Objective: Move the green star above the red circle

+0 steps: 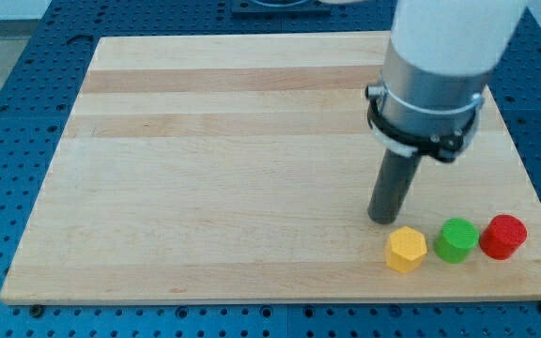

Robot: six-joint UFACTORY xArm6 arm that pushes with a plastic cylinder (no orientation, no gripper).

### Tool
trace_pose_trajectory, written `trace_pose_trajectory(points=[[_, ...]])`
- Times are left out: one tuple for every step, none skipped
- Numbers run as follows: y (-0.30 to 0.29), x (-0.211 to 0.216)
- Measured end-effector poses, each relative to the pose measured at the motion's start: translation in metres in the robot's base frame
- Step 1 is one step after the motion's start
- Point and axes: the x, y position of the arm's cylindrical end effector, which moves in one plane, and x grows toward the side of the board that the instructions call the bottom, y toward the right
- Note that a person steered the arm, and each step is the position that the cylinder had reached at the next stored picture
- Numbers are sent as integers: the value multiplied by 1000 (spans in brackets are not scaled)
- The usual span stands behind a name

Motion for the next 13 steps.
trace_pose_trajectory(points=[[58,-42],[139,-77],[216,-116],[229,-163],[207,-198],[168,-204],[138,-178],[126,-142],[113,-122],[110,-135],[71,-148],[46,-134],[44,-99]])
